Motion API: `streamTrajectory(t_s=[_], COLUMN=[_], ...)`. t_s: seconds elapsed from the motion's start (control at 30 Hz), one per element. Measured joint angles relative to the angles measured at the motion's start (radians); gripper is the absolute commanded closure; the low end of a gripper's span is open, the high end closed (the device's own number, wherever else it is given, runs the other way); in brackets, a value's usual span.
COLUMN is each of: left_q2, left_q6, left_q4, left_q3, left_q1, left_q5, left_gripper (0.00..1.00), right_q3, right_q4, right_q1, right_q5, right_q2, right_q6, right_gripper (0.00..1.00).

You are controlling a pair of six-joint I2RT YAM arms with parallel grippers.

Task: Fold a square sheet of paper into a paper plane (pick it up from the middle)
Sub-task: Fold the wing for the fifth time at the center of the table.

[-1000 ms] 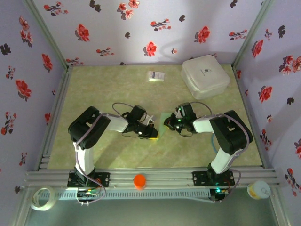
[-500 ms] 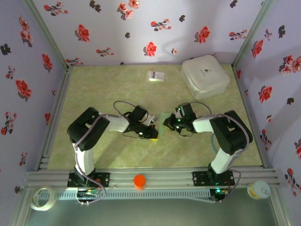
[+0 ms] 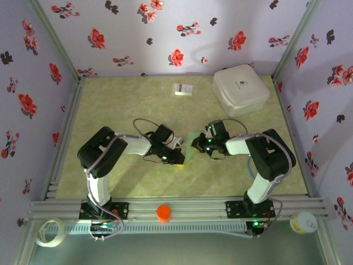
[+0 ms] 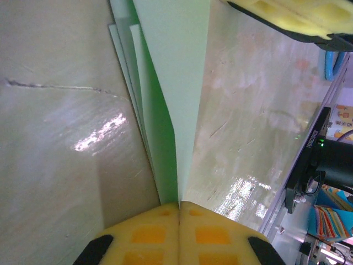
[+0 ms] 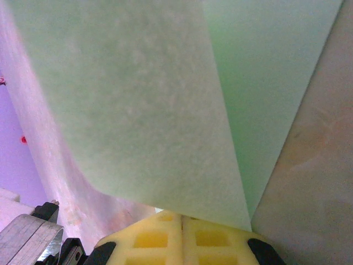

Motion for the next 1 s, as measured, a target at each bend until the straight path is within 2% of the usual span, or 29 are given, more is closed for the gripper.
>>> streamTrajectory(t_s=[0.1, 0.23, 0.33, 0.43, 0.63, 0.73, 1.0], left_q2=[-0.01, -0.056, -0.117, -0.188, -0.264, -0.202, -0.019], left_q6=[0.0, 0.0, -0.002, -0.017, -0.074, -0.097, -0.142], left_q4=[-0.005, -0.046, -0.098, -0.111, -0.048, -0.029, 0.037], left_q3=[-0.007, -0.036, -0.072, -0.091, -0.077, -0.008, 0.132], left_q1=[-0.001, -0.002, -0.006, -0.004, 0.022, 0.026, 0.026], left_q5=[-0.013, -0.036, -0.058, -0.078, -0.095, -0.083, -0.042], left_gripper=[0.95, 0.83, 0.8, 0.8, 0.89, 0.93, 0.95], right_q3=[0.001, 0.005, 0.005, 0.006, 0.006, 0.006, 0.006], right_q4=[0.0, 0.0, 0.0, 0.0, 0.0, 0.0, 0.003], right_q1=[0.003, 0.011, 0.011, 0.011, 0.011, 0.011, 0.012], right_q5=[0.0, -0.003, -0.003, -0.003, -0.002, -0.002, -0.002], right_q2=[0.001, 0.005, 0.005, 0.005, 0.005, 0.005, 0.005], right_q6=[0.0, 0.0, 0.0, 0.0, 0.0, 0.0, 0.001], right_gripper=[0.96, 0.96, 0.96, 0.96, 0.96, 0.96, 0.96])
